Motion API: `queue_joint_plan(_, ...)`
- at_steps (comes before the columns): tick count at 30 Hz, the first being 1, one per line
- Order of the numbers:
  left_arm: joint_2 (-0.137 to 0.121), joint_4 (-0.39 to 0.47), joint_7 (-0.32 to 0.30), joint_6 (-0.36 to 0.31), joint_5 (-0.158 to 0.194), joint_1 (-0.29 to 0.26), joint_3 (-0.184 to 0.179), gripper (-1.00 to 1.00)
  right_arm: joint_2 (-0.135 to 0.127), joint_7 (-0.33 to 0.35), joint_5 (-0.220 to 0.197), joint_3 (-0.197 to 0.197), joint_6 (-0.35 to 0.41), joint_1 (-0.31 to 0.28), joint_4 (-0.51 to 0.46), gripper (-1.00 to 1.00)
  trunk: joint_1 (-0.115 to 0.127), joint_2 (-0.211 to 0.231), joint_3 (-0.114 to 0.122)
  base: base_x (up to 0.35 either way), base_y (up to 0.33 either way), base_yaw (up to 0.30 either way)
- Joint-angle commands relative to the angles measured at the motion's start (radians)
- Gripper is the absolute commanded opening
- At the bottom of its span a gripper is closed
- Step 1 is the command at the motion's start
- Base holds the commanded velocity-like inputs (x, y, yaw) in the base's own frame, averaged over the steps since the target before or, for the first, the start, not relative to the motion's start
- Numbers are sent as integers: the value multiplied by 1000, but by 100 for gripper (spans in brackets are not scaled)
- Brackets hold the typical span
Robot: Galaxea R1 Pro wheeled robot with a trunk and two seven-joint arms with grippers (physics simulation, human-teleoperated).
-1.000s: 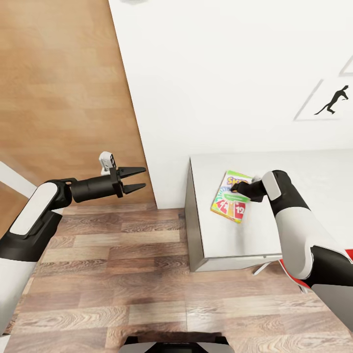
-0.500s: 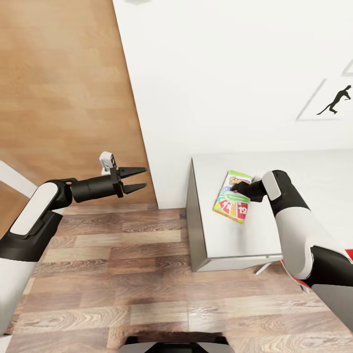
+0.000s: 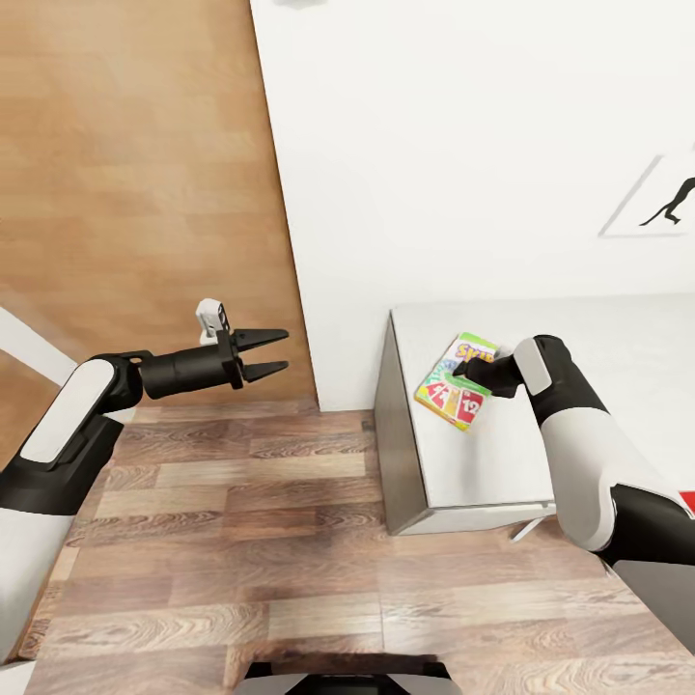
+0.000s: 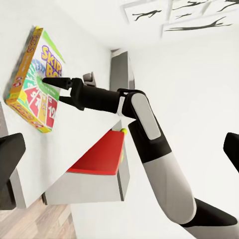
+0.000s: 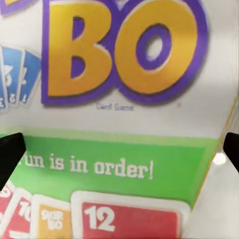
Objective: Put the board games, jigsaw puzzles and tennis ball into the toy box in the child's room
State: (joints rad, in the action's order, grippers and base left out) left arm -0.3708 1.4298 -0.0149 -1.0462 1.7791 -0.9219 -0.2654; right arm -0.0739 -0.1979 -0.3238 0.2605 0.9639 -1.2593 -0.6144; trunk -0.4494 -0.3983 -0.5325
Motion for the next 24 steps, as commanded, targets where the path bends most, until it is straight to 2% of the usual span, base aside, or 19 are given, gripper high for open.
queue_joint_plan(1, -1, 0, -1, -1, 0, -1, -1, 100, 0, -9, -11, 0, 3, -1, -1, 100, -1, -2, -1, 0, 23, 0)
queue_joint_plan(24, 1, 0, -1, -1, 0, -1, -2, 100, 2, -9, -11, -4, 2, 0, -1, 100, -1, -2, -1, 0, 135, 0)
